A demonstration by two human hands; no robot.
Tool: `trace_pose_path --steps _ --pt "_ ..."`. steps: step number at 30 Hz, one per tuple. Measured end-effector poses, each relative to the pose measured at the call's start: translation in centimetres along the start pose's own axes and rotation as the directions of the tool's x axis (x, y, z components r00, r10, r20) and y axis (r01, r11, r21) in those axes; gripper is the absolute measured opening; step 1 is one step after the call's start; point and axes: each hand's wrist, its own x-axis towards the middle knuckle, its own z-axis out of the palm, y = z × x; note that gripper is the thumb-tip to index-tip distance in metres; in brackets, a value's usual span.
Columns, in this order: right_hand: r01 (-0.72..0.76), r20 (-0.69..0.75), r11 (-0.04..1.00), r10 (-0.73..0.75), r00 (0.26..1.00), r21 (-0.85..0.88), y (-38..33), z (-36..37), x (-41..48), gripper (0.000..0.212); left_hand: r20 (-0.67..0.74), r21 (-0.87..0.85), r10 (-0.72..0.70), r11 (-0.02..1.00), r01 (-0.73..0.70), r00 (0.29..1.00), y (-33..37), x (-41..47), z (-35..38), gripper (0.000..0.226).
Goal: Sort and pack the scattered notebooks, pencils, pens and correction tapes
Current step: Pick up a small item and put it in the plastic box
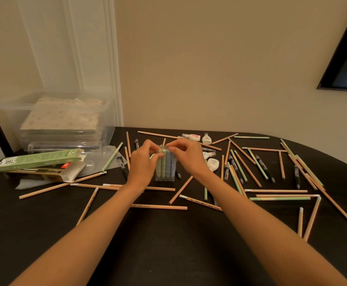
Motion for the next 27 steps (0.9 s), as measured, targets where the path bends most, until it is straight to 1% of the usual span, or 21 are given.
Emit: trace_pose_path --steps 3,6,7,9,11,13,15,18,20,22,24,27 --pt "0.107 0.011 0.986 -0.106 0.994 -0.128 0.2 -0.1 -0.2 0.017 0.029 0.029 0.025 0.999 -0.025 0.999 0.1 0.1 -0.2 0.015" --pt "0.183 0.062 0.956 -0.174 0.983 -0.227 0.5 -0.3 -0.5 0.022 0.047 0.066 0.083 0.994 -0.086 0.995 0.3 0.1 -0.5 0.028" --pt "0.208 0.085 0.945 -0.193 0.978 -0.251 0.7 -0.4 -0.6 0.025 0.054 0.085 0.106 0.990 -0.110 0.993 0.3 0.1 -0.5 0.028" --pt "0.234 0.116 0.932 -0.210 0.971 -0.276 1.1 -0.6 -1.0 0.030 0.063 0.122 0.133 0.983 -0.140 0.989 0.3 0.3 -0.6 0.016" --pt "0.229 0.119 0.928 -0.202 0.972 -0.294 1.4 -0.7 -0.9 0.032 0.069 0.143 0.134 0.979 -0.142 0.989 0.4 0.5 -0.5 0.005" --pt "0.206 0.106 0.936 -0.183 0.977 -0.286 1.4 -0.5 -0.8 0.029 0.066 0.131 0.124 0.983 -0.132 0.990 0.3 0.6 -0.5 0.005" --pt "0.183 0.086 0.951 -0.166 0.982 -0.251 1.3 -0.2 -0.7 0.021 0.064 0.108 0.125 0.986 -0.131 0.990 0.1 0.5 -0.4 0.006" --pt "0.139 0.094 0.969 -0.122 0.988 -0.204 0.9 -0.1 -0.2 0.008 0.054 0.059 0.093 0.994 -0.097 0.994 0.1 0.7 -0.4 0.009" --pt "0.058 0.064 0.991 -0.050 0.997 -0.123 0.6 -0.1 0.3 0.008 0.012 0.023 0.041 0.999 -0.042 0.999 0.1 1.1 -0.3 0.014" --pt "-0.049 0.003 0.999 0.049 0.999 -0.003 0.4 0.2 1.1 0.016 -0.035 -0.033 -0.062 0.998 0.061 0.997 0.0 1.9 -0.4 0.021" --pt "-0.143 -0.074 0.981 0.153 0.985 0.133 0.6 0.5 2.3 0.018 -0.046 -0.073 -0.181 0.981 0.178 0.982 -0.3 3.4 -0.4 0.024" --pt "-0.249 -0.138 0.887 0.323 0.936 0.388 1.0 0.9 4.8 0.016 -0.008 -0.061 -0.313 0.948 0.312 0.950 -0.8 5.9 -0.3 0.026"
